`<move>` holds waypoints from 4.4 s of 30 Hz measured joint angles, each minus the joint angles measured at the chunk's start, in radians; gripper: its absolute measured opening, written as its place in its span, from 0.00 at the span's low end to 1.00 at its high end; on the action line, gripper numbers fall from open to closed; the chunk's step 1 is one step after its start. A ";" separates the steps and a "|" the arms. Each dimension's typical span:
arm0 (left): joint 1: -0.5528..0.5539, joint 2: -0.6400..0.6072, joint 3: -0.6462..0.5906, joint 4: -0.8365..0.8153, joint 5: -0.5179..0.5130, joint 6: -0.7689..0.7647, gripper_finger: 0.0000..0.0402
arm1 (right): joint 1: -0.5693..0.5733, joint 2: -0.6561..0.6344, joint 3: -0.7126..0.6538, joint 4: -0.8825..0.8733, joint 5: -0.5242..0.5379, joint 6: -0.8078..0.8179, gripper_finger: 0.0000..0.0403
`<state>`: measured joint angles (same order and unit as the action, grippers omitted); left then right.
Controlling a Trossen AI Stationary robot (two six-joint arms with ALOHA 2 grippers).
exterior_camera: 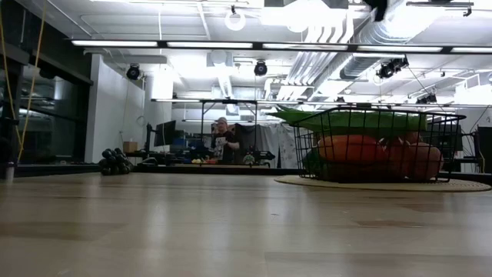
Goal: Build produce basket
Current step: Put the purple grapes into the black wire basket
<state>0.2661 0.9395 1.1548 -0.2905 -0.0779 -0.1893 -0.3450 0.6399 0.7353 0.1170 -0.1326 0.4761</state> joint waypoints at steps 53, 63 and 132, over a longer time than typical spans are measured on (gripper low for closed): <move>0.636 0.658 -0.247 -0.462 -0.536 -0.831 0.66 | 0.025 0.225 -0.002 0.022 0.062 0.055 0.77; 0.654 0.780 -0.238 -0.431 -0.502 -1.018 0.65 | 0.025 0.225 -0.002 0.014 0.062 0.043 0.77; 0.096 0.255 -0.240 0.180 -0.314 -0.466 0.03 | 0.060 0.222 -0.001 0.435 0.054 -0.006 0.77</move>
<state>0.3620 1.1946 0.9150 -0.1105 -0.3920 -0.6550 -0.2852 0.8623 0.7345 0.5519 -0.0788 0.4706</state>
